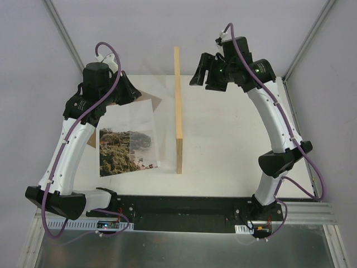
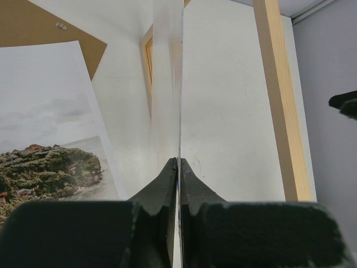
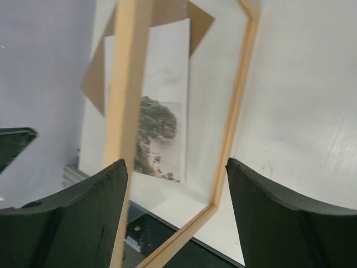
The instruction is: Put the photo into the frame
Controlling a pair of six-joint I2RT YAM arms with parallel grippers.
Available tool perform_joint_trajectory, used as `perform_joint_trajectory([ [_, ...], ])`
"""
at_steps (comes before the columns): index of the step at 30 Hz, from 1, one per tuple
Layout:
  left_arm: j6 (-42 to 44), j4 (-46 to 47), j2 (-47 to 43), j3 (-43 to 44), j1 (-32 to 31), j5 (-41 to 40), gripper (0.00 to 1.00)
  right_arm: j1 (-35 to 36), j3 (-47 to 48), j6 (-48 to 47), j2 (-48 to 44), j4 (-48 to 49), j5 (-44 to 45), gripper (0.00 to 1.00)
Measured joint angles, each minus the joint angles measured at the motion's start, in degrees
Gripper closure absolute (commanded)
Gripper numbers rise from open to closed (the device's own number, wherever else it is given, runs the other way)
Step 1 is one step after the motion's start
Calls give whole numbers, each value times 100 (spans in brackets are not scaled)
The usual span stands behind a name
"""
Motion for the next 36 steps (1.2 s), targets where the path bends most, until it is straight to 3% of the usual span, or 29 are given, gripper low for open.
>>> perform_joint_trajectory([
  [6,0,0,42,11,-61,-83,100,485,-7,-396,177,-468,1119,23],
  [18,11,0,111,11,-76,-138,100,1547,-415,-544,-39,-107,2736,20],
  [31,17,0,120,15,-133,-127,100,1921,-1016,-629,-472,542,3659,18],
  [36,-4,-7,372,308,-645,-105,100,2065,-1040,-693,-579,855,3707,16],
])
